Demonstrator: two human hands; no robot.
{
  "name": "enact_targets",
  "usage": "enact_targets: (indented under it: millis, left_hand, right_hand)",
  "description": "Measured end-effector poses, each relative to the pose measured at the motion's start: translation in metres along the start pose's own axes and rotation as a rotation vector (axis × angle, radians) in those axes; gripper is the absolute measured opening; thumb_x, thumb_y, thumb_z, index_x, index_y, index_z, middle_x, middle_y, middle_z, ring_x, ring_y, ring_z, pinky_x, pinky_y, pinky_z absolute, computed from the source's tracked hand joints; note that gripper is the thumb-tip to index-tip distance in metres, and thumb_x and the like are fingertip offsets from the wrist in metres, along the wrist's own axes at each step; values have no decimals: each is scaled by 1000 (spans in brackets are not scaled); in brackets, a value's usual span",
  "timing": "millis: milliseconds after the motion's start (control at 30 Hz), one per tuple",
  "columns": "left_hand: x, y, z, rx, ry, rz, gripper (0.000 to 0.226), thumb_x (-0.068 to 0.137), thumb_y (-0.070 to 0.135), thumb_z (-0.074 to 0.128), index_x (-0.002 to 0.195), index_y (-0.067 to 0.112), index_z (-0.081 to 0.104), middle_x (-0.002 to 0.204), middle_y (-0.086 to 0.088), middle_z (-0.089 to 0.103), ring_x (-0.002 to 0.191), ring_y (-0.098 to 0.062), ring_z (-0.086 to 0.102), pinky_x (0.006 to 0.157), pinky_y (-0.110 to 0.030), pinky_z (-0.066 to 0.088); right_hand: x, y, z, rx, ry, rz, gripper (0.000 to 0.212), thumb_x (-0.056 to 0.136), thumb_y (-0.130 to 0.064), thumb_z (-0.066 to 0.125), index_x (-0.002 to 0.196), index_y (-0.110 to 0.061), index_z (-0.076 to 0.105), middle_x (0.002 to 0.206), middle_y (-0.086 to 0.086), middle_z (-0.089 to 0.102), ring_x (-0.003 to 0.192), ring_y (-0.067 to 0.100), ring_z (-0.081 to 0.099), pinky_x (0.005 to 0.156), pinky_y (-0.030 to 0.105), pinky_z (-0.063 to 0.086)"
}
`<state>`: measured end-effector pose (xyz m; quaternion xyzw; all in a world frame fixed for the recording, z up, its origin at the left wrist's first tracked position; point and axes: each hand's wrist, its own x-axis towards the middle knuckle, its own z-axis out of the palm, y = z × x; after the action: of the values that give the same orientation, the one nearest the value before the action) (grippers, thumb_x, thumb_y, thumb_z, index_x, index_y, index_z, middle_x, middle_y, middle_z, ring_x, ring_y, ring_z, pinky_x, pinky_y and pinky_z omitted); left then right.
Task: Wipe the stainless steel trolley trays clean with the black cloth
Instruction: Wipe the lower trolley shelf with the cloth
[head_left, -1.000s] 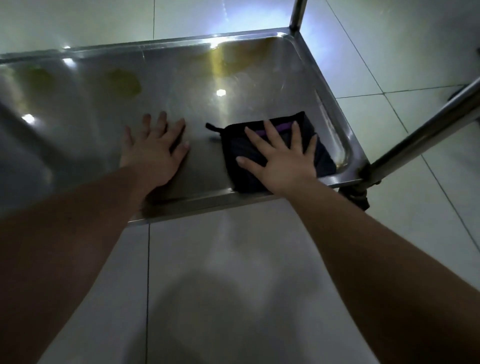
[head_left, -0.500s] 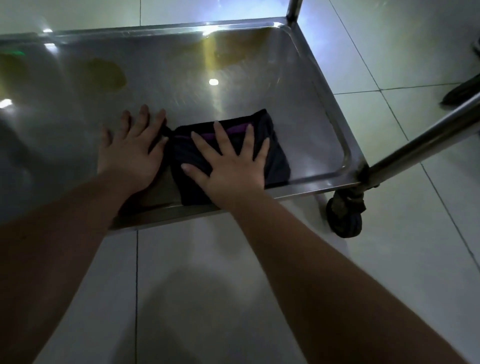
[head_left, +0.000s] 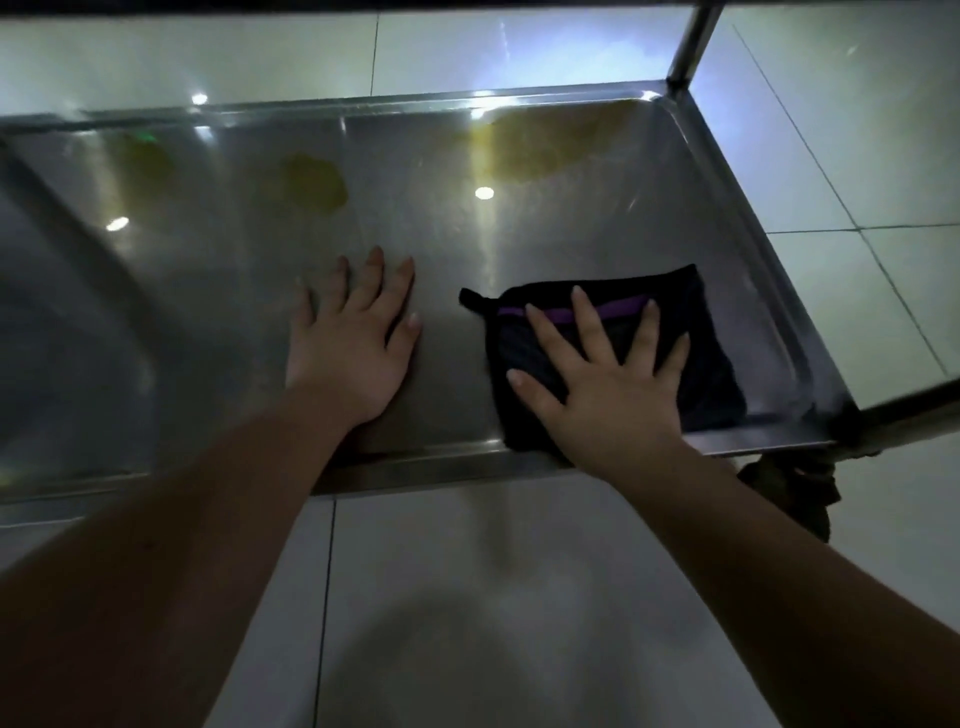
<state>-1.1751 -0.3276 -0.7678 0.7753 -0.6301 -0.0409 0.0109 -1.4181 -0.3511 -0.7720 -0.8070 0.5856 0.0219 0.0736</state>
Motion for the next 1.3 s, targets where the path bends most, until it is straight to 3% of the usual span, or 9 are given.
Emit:
enact_targets:
  millis: [133,367,600,800,933,1100,1300]
  left_hand:
    - [0,0,1,-15,15,-46,64,99,51,18,157,30,0,165,3,-4,151,-21,-5,119,-54,0]
    - [1,-4,3,-27,-3,-31,64,97,55,12,156,34,-1,164,9,-5,151,-19,-5,118,-56,-4]
    - [3,-3,3,-19,-16,-47,64,98,55,11,156,34,-3,164,9,-6,151,-19,-6,118,-58,-5]
    - [1,-3,5,-31,15,-38,64,96,54,9,156,35,-1,165,8,-4,151,-20,-4,118,-58,-3]
    - [0,-3,5,-37,24,-32,63,96,54,9,155,35,-1,165,9,-3,151,-20,-4,118,-57,-3]
    - [0,-4,6,-23,22,-29,66,95,55,7,156,33,-1,165,8,-2,151,-20,-4,118,-58,-3]
    - [4,-6,3,-20,-20,-32,65,96,55,8,156,32,-5,164,7,-7,151,-18,-8,118,-57,-5]
  right_hand:
    - [64,-28,-7,-2,-14,-50,73,74,-86,-8,142,-61,-16,162,-13,-18,143,47,-21,108,71,-14]
    - [174,-59,-28,81,-76,-5,76,81,-87,13,150,-55,3,165,-9,-5,144,49,-15,107,73,-12]
    - [96,-45,-22,83,-98,-68,75,79,-87,10,147,-59,-1,163,-14,-8,145,43,-18,109,70,-13]
    - [-10,-39,-3,60,-67,-118,65,78,-80,-5,138,-61,-24,160,-17,-21,144,39,-24,109,67,-17]
    - [23,-25,-12,-38,-50,-163,71,70,-90,-4,135,-66,-23,160,-18,-19,142,44,-27,103,68,-26]
    - [125,-32,-21,-20,-26,-73,78,72,-93,6,144,-63,-2,164,-11,-8,144,49,-16,109,69,-16]
    - [177,-56,-29,17,-69,-48,78,77,-90,16,148,-58,6,164,-11,0,144,49,-14,106,73,-15]
